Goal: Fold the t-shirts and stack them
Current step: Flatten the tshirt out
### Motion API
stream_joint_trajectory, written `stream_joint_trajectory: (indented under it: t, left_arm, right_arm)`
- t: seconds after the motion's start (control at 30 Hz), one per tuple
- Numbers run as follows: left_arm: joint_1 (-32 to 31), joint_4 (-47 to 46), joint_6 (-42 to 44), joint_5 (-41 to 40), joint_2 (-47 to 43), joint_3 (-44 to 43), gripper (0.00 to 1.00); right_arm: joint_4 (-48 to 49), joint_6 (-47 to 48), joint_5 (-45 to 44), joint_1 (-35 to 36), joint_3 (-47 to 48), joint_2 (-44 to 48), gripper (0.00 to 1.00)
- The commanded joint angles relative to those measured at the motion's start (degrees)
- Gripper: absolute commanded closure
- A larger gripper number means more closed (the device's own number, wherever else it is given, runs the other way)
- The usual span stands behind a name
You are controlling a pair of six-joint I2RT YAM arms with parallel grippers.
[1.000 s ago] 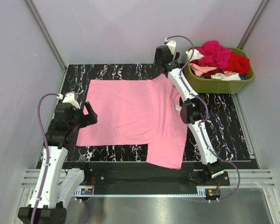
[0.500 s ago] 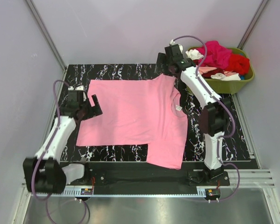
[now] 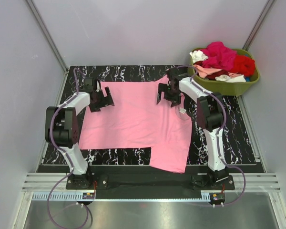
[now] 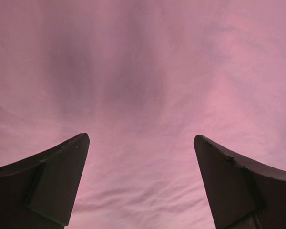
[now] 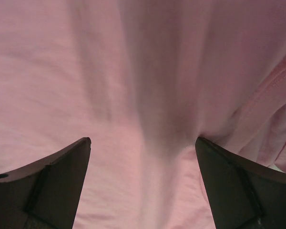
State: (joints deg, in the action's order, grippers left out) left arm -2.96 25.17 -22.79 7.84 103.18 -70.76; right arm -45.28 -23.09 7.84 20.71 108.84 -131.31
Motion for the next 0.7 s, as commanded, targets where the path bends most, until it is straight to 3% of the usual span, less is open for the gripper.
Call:
stream_joint_trajectory:
  t: [0.0,0.23,0.43,0.6,0.67]
  left_arm:
    - [-0.1,-2.3,-2.1,3.2,0.4,1.0,0.01]
    - [-2.8,-7.2,-7.0,3.9,-4.5,14.1,0.01]
    - [-4.8,-10.5,-10.7,3.0,-9.8,21.7,0.01]
    - [-2.4,-5.7,-8.3,1.5,-7.6,15.2,0.01]
    - [0.2,-3.5,-7.5,2.0,-5.3,12.0,0.01]
  right_arm:
    - [-1.0,2.1,2.7,-2.6,-2.4,1.2,0.02]
    - [4.6,-0.3,2.4,-7.6,-20.5,8.2,0.03]
    - [5.9,-2.1,1.0,-7.7,-28.1,14.4,0.0]
    - [0.9,-1.3,2.9,-7.5,-16.8,7.4,0.0]
    - [-3.2,-0.9,2.8,-6.7,-6.3,1.7,0.0]
